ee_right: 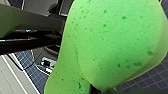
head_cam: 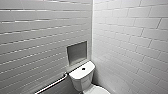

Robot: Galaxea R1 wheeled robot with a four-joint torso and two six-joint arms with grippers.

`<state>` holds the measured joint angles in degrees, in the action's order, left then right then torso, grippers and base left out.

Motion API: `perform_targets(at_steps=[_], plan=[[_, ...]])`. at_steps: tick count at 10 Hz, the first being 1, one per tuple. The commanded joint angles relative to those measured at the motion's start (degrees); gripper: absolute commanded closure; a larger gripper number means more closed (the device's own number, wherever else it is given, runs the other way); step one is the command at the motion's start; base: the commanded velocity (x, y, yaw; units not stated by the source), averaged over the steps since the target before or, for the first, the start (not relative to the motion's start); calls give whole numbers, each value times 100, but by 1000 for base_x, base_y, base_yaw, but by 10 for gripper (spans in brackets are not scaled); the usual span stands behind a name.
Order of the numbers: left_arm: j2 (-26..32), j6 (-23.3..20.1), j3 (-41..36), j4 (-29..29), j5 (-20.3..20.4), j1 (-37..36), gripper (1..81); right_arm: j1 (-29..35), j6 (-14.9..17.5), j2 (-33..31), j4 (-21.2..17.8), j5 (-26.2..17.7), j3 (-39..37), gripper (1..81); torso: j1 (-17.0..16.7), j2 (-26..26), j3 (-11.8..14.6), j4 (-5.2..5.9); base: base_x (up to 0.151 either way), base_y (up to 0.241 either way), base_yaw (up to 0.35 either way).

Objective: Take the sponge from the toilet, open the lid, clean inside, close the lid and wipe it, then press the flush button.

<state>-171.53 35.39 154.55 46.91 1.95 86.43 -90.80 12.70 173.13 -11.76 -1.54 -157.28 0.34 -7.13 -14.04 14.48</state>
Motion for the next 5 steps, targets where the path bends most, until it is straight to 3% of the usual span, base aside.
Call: perform_targets(at_steps=[1, 5], plan=[[57, 3, -4, -41, -239, -218, 10, 171, 4, -13, -89, -391, -12, 811, 2, 0, 0, 0, 78, 0, 0], [75, 3, -4, -42, -239, -210, 10, 171, 4, -22, -89, -383, -12, 811, 0, 2, 0, 0, 87, 0, 0]])
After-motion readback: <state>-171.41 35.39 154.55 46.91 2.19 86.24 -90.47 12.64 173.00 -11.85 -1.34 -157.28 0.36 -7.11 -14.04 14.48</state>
